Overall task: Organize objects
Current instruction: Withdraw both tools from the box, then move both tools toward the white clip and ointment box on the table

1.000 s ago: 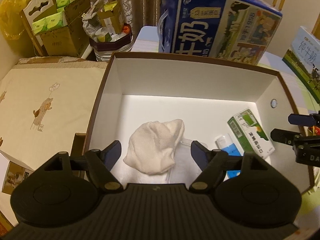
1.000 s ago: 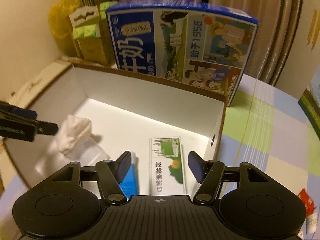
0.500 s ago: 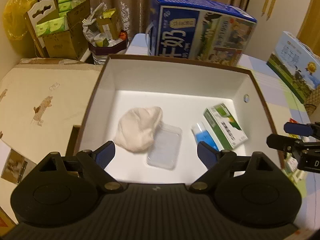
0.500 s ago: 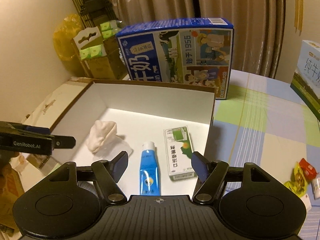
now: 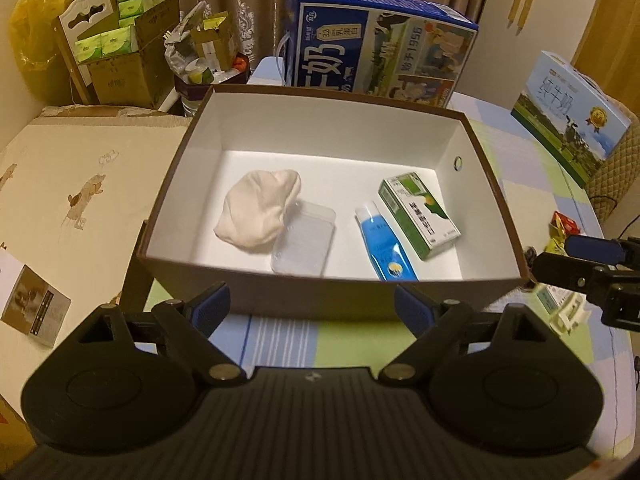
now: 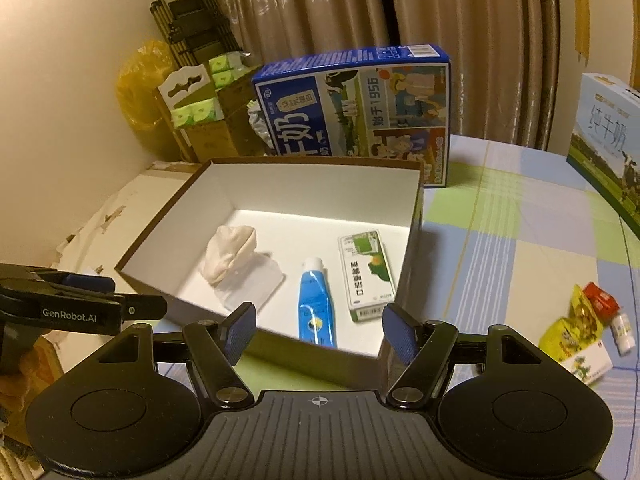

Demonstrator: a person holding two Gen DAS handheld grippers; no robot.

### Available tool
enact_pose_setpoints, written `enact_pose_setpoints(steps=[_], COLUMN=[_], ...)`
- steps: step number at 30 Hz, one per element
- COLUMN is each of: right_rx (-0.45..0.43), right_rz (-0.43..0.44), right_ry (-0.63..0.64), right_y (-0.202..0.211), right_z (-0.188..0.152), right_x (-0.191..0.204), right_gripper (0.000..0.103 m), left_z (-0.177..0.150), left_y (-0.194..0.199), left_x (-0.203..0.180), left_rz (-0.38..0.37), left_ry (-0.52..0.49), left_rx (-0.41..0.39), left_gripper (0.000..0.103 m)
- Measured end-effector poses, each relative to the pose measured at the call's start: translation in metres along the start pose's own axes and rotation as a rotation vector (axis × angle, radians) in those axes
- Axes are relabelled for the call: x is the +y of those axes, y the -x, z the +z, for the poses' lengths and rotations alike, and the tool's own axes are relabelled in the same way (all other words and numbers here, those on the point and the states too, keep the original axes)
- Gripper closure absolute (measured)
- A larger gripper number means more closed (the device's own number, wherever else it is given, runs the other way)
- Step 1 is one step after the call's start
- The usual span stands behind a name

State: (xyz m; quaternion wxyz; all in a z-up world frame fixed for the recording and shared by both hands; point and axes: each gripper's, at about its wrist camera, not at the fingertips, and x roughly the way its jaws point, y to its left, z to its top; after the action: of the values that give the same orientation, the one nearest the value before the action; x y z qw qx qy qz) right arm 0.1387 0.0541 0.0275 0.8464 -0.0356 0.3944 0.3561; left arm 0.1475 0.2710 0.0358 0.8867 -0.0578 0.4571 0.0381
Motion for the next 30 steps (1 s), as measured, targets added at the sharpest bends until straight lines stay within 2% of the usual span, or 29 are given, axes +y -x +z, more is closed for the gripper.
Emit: enact_pose_setpoints(steps=[10, 30], right_rx=[0.009, 0.062], right_rz=[-0.008, -0.033], right_ry=[-0.027, -0.107], right_y=[0.035, 0.084], right_z=[-0.028, -0.077], right_x=[-0.009, -0.055], right_gripper=[0.036, 0.036], left_z=[-0.026, -0.065], left_y=[0.019, 0.026], left_x=[-0.024, -0.096], left_rz=[-0.014, -0.051], left_ry=[-0.005, -0.054], left_rx=[0.005, 0.055], left_gripper=[0.016, 0.016])
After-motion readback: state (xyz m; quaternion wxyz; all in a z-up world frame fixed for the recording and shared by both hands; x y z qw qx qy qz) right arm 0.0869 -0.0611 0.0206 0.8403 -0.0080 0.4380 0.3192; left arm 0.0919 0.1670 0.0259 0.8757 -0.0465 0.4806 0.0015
